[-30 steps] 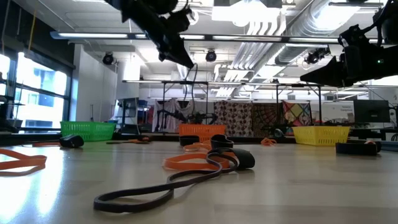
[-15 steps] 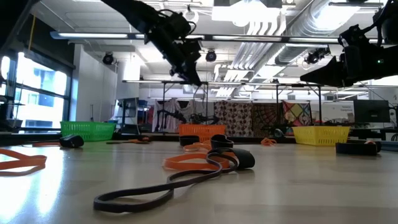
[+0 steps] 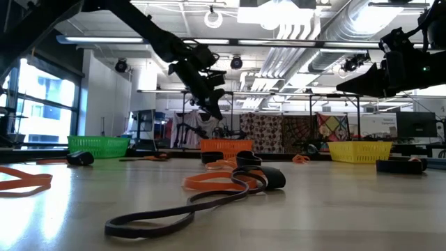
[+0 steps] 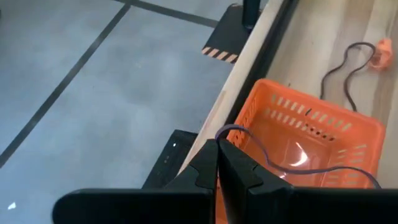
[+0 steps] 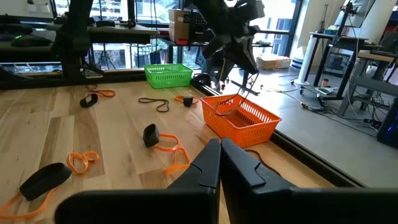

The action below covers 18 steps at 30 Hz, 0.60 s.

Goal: Sort rubber bands into baskets
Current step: Put the bottom left blue rubber band into the orange bin

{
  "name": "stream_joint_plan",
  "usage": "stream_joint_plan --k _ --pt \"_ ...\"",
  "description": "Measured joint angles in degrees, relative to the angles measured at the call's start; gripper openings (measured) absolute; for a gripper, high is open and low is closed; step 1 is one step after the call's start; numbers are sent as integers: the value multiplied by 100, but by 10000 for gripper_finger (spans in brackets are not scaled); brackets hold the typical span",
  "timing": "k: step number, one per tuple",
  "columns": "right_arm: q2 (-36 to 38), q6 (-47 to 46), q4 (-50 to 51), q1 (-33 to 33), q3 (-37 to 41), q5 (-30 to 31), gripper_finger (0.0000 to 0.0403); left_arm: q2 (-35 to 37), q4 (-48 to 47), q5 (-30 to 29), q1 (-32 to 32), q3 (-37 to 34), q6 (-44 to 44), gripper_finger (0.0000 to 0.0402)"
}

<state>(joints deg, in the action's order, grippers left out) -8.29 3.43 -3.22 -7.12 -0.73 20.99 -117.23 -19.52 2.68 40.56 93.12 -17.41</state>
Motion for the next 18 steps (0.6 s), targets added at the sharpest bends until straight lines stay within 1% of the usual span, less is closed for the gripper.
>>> stream_joint_plan --k 8,12,18 --pt "0 0 -2 0 0 -2 0 -17 368 -9 141 2 -180 0" --pt "0 0 0 0 0 -2 0 -17 401 304 148 2 -227 0" --pt "0 0 -2 -1 0 0 0 -17 367 443 51 -24 -483 0"
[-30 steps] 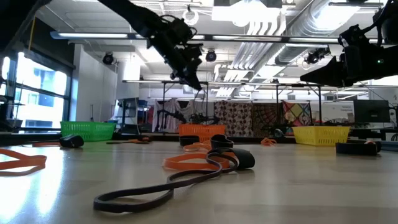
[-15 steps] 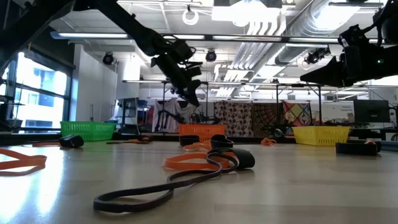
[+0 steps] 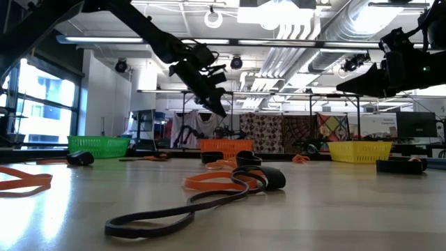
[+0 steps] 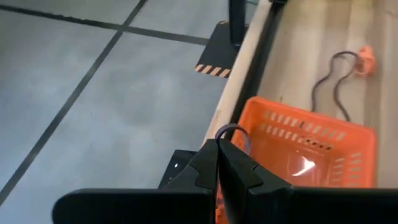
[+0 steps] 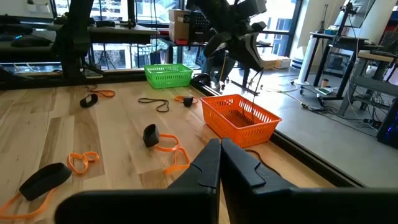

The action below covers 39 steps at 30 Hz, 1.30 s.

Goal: Sort rubber bands into baskets
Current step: Put the bottom left blue rubber band into the orange bin

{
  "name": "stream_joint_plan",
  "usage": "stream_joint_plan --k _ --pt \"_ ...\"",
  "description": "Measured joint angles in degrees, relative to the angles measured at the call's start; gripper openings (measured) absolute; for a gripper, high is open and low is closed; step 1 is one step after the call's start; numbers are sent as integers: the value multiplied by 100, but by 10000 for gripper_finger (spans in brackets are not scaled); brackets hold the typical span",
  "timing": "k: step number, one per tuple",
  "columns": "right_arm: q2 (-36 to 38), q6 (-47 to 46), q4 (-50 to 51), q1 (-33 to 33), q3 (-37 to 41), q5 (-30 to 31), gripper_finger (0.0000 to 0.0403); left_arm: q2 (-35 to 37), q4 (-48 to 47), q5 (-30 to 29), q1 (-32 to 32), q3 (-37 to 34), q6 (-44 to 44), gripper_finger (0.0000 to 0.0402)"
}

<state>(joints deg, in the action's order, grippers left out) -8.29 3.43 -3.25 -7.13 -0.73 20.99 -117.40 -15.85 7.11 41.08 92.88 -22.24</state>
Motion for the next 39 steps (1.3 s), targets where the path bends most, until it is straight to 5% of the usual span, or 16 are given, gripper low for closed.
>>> stream_joint_plan --k 12,21,39 --pt "0 -1 1 0 1 -2 0 -41 -456 322 -217 -25 -535 0" --pt "0 1 2 1 1 -1 0 -542 -1793 438 -288 514 -1132 0" --pt "1 1 1 1 0 -2 0 -1204 -2027 376 -243 1187 -1449 0"
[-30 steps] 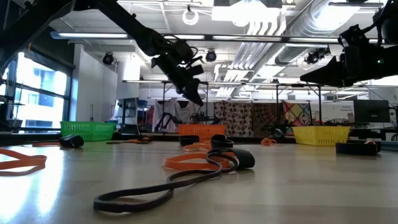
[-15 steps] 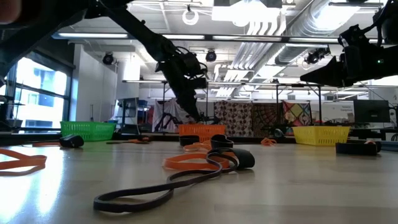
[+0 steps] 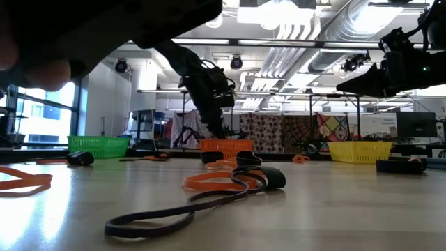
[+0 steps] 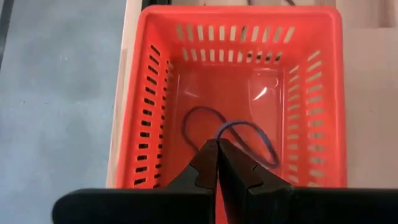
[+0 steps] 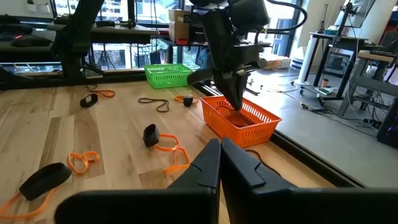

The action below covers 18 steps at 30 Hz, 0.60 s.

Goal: Sort rubber bands into baskets
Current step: Put the bottom left blue rubber band into the orange bin, then put the bottom center black rubber band into the yellow bin

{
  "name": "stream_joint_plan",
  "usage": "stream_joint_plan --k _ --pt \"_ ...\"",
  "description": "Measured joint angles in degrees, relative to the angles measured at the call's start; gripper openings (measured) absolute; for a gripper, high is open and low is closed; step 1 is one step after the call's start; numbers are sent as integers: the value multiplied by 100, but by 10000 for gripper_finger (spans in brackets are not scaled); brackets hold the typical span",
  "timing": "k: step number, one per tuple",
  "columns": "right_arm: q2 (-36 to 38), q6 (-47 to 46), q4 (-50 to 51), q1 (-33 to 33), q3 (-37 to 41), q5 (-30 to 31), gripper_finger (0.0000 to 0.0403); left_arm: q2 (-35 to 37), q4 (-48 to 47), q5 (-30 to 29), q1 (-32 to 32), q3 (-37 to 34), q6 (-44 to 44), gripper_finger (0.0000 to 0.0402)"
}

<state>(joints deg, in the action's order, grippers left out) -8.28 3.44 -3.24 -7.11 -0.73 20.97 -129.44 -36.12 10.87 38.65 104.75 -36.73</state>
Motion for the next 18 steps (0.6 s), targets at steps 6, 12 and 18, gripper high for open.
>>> stream_joint_plan --k 6,12,18 --pt "-1 -2 1 0 1 0 0 -29 13 -84 -5 105 -157 4" --pt "-1 -2 1 0 1 1 0 -29 14 -334 -19 105 -362 41" --pt "-1 -2 -1 0 0 0 0 -29 -4 -339 -51 105 -352 93"
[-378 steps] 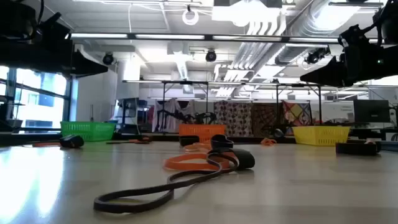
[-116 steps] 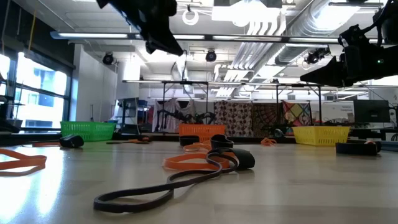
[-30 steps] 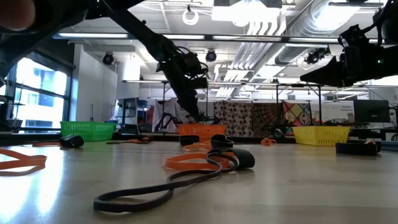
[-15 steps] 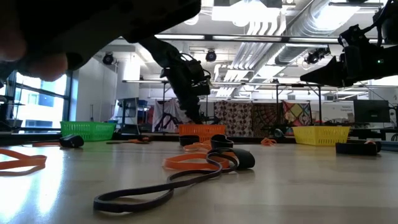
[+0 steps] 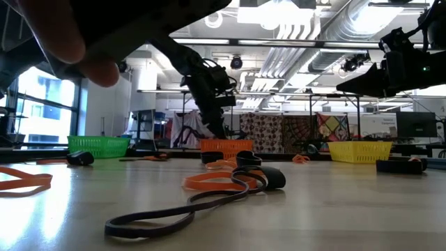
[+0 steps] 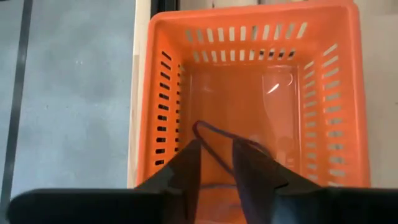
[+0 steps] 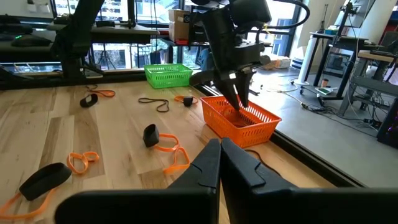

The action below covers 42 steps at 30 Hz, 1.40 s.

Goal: Sort rubber bands into baskets
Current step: Put the bottom center black rubber band into the yellow bin

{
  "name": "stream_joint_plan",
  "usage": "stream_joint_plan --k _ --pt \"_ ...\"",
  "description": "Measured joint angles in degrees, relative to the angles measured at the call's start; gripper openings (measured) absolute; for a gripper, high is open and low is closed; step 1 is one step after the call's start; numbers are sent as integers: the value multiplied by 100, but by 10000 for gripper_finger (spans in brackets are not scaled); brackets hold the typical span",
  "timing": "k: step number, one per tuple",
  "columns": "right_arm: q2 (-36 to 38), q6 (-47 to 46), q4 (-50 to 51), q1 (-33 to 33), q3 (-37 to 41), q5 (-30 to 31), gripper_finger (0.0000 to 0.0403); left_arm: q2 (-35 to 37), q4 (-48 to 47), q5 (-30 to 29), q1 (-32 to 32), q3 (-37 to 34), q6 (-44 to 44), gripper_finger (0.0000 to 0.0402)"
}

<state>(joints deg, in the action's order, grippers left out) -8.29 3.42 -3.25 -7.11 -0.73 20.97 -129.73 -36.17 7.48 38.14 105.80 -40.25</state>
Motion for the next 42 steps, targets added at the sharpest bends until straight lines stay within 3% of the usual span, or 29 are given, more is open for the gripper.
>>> stream_joint_plan --k 4,8,19,31,42 --pt "0 0 1 -2 1 0 0 13 -6 -25 -34 0 70 118" --pt "2 0 0 -2 0 2 0 89 -29 -53 -38 -2 207 117" --pt "0 0 2 -1 0 1 0 365 4 723 86 -4 561 6" --pt "0 2 1 -2 1 0 0 402 510 1093 154 -53 885 0" --pt "2 2 2 0 2 2 0 1353 2408 936 154 -1943 1375 0"
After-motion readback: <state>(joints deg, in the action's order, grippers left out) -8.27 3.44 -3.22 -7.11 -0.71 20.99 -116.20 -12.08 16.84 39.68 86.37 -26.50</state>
